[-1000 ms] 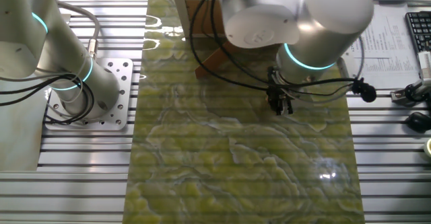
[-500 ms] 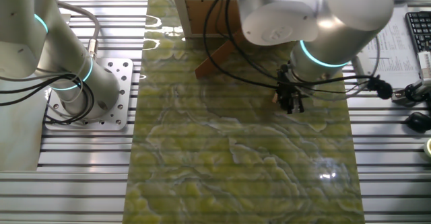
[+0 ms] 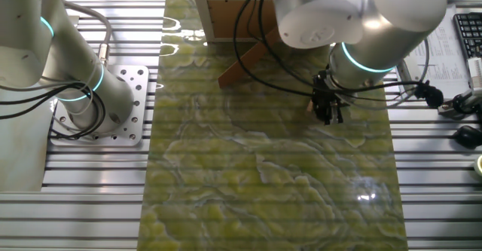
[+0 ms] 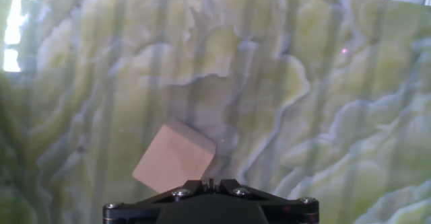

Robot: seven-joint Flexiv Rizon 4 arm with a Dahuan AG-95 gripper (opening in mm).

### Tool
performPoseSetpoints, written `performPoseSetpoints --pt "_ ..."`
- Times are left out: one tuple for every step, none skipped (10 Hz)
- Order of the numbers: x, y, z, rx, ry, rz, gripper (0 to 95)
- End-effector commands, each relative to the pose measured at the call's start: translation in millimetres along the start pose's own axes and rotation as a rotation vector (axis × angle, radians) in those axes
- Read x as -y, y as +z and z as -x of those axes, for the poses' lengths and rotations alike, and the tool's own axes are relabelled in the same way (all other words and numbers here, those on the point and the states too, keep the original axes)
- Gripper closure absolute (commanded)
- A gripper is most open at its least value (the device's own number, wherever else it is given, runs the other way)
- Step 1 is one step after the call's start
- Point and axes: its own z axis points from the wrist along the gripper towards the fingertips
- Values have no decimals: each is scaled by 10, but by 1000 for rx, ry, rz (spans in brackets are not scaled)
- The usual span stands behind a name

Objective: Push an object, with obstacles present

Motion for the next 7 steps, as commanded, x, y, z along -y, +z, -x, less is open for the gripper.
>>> performPoseSetpoints --pt "3 -6 19 2 -1 -2 950" --pt "2 -11 31 2 -4 -1 950" --pt "-3 -21 52 3 -11 -1 950" --pt "-4 -28 65 3 -16 -2 950" --pt "-9 -35 83 2 -22 -2 950" --pt "-33 -36 109 2 -32 -1 950" --pt "-60 -29 126 2 -37 -1 950"
